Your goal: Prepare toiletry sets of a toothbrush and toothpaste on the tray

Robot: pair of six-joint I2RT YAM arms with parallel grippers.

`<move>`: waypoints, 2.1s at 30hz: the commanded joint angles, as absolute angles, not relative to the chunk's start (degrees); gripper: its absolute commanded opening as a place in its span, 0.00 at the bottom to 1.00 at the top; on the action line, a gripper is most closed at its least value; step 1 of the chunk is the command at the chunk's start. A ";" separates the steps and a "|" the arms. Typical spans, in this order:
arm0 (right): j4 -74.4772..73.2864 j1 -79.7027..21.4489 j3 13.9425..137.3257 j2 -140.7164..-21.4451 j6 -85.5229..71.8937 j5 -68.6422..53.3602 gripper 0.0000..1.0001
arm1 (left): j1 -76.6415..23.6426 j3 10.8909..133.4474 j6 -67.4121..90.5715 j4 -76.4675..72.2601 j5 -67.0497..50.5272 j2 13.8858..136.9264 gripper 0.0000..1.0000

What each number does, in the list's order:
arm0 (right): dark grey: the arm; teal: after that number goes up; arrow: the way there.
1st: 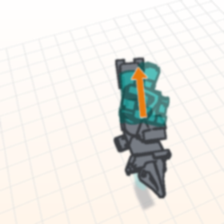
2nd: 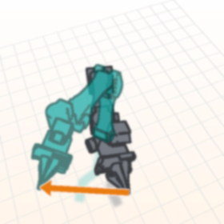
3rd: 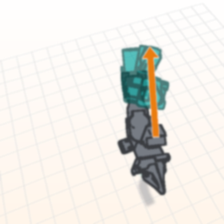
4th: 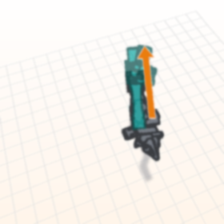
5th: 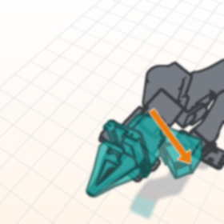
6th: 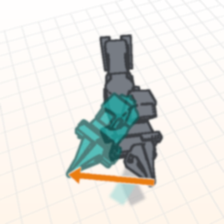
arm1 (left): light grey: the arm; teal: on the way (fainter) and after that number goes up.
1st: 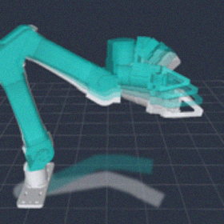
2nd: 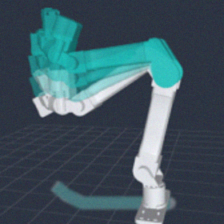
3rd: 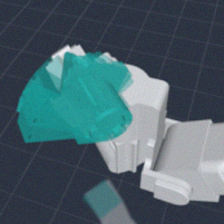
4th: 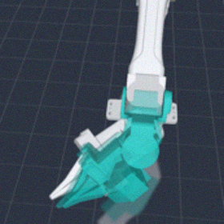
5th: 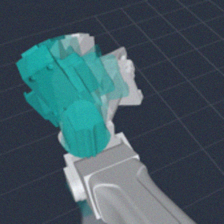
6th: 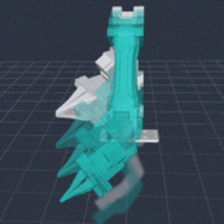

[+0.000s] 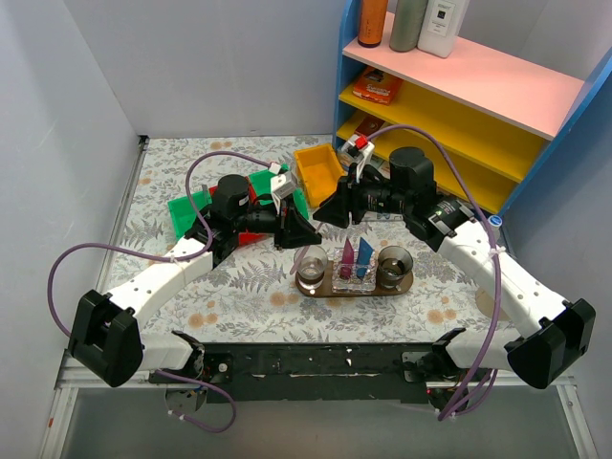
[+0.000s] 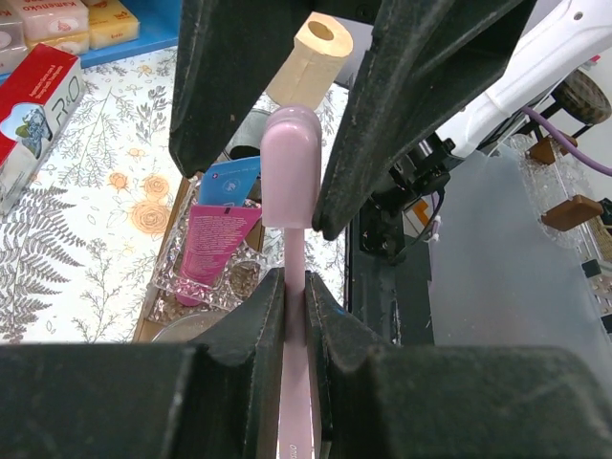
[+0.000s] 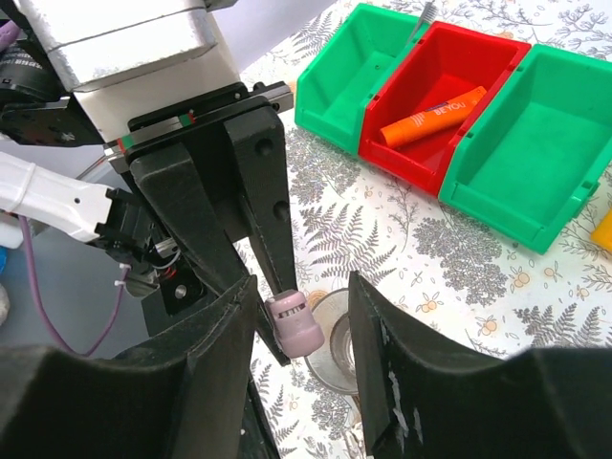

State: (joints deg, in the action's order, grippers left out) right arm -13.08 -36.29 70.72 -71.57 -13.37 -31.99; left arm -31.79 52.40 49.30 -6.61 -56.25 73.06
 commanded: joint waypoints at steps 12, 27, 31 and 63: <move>-8.00 -36.74 67.41 -69.00 -13.80 -37.36 0.37 | -31.99 53.09 50.54 -9.23 -57.57 71.46 0.00; -4.92 -36.74 66.62 -66.80 -14.24 -35.24 0.44 | -32.08 53.17 50.45 -9.14 -57.74 71.46 0.00; -5.10 -36.74 66.27 -66.97 -14.24 -35.16 0.36 | -32.08 53.00 50.45 -9.23 -57.66 71.28 0.00; -23.20 -36.74 65.92 -48.78 -5.98 -6.60 0.01 | -31.90 45.62 47.55 -13.80 -14.62 57.66 0.98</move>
